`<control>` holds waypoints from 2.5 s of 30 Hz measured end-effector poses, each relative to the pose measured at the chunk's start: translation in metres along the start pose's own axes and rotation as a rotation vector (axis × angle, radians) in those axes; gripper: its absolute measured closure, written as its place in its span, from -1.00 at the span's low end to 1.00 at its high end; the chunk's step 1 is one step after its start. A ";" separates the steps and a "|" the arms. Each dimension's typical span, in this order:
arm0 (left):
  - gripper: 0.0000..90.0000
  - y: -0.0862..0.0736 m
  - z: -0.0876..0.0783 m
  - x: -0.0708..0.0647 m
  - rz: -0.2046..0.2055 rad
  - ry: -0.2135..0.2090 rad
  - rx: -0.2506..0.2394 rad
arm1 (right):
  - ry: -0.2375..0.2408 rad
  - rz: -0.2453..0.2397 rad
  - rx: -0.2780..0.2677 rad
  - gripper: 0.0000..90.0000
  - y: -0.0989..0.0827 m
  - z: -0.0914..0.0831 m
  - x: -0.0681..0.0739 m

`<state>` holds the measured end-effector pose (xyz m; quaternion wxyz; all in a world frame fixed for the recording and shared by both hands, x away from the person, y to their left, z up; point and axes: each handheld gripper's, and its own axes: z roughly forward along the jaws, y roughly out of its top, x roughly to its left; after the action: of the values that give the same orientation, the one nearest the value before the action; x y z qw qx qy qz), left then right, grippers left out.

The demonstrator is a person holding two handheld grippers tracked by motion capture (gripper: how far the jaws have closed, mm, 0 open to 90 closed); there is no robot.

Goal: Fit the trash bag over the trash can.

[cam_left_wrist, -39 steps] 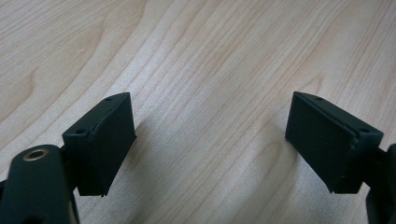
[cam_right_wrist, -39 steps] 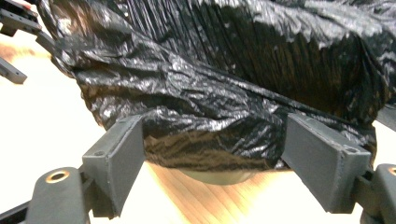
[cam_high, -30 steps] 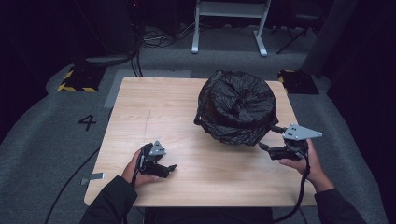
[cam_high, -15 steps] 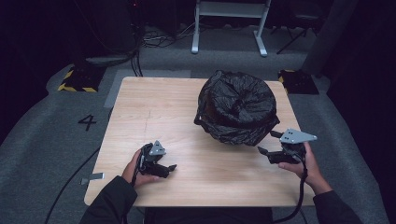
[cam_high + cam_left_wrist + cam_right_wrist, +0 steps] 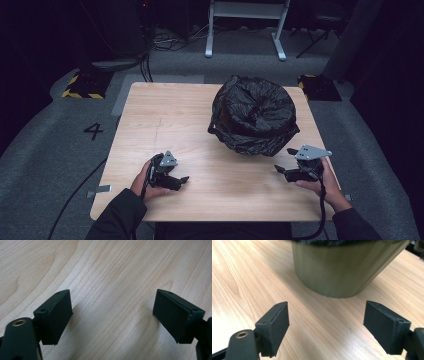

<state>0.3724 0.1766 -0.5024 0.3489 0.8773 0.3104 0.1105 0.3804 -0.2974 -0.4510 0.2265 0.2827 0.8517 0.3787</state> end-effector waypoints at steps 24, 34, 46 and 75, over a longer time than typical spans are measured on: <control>-0.64 0.000 0.000 0.000 0.000 0.003 -0.002 | -0.026 0.035 0.080 -0.52 -0.038 0.005 0.004; -0.65 0.000 0.000 0.000 0.000 0.005 -0.003 | -0.049 0.081 0.094 -0.50 -0.056 -0.002 -0.004; -0.65 0.000 0.000 0.000 0.000 0.005 -0.003 | -0.048 0.183 0.072 -0.51 -0.075 -0.009 -0.013; -0.66 0.001 0.001 0.000 -0.003 -0.001 -0.001 | -0.160 0.351 0.101 -0.59 -0.099 -0.030 -0.038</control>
<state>0.3730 0.1755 -0.5026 0.3495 0.8768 0.3116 0.1098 0.3595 -0.3924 -0.5026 0.2094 0.4670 0.7866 0.3454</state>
